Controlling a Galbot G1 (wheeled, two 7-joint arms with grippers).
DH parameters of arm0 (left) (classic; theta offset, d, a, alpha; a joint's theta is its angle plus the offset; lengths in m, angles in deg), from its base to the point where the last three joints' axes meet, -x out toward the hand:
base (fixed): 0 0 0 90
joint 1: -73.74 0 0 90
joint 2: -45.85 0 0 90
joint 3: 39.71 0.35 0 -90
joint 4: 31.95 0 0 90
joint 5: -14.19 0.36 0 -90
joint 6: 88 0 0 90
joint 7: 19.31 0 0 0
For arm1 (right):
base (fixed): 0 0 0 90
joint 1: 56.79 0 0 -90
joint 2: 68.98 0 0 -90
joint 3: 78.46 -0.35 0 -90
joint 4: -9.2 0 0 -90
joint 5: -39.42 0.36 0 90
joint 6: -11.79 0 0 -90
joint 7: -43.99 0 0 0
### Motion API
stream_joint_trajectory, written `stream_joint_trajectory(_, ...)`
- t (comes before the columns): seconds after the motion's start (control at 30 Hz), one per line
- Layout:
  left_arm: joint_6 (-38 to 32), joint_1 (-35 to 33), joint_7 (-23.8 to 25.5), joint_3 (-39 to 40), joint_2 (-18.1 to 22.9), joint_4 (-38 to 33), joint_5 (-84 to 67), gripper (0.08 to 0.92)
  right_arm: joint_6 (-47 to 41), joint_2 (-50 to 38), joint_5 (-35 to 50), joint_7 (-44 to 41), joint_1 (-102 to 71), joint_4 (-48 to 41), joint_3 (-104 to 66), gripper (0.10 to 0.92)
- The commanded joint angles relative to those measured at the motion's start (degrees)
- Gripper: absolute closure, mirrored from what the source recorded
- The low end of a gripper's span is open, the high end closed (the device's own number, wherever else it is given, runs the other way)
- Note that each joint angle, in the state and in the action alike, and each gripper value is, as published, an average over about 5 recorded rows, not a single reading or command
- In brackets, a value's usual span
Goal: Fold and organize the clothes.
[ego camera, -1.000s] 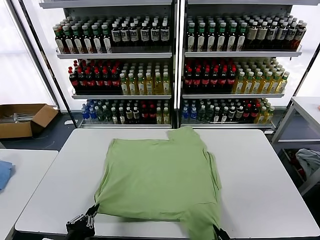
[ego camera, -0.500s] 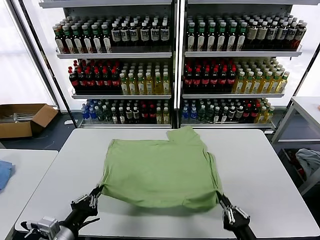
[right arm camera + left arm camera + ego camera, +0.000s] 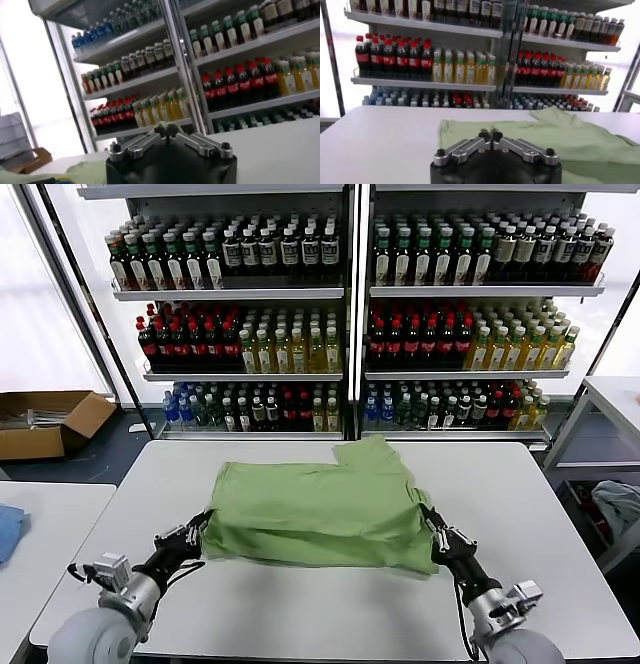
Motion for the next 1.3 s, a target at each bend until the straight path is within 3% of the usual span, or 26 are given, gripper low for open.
stream_joint_trajectory(0.03,0.48,8.66,0.55,2.59,0.26,11.59,3.33,0.883,-6.24,-1.96,-10.67,2.58,10.74,-11.35,7.04,0.887)
stream_joint_trajectory(0.17,0.21,6.79,0.02,1.79,0.65,10.89,3.94,0.781,-10.93,-2.41,-19.15,5.30,9.15,-7.65,5.36,0.783)
stream_joint_trajectory(0.47,-0.77,-2.21,-0.51,-0.18,1.24,5.70,4.31,0.521,-14.58,-1.72,-19.62,6.99,-5.68,7.27,-1.57,0.523)
stream_joint_trajectory(0.83,-0.75,-5.03,-1.48,1.90,2.49,6.78,4.55,0.214,-15.85,1.98,-21.49,8.13,-11.45,7.06,-0.28,0.229)
stream_joint_trajectory(1.0,-0.58,-3.86,-0.86,2.38,2.29,7.69,4.35,0.187,-16.84,3.15,-20.26,8.83,-9.03,4.15,1.58,0.280)
stream_joint_trajectory(1.3,-0.82,-3.84,0.28,2.71,2.27,7.55,4.16,0.415,-18.26,3.51,-16.15,9.83,-8.78,2.93,1.14,0.538)
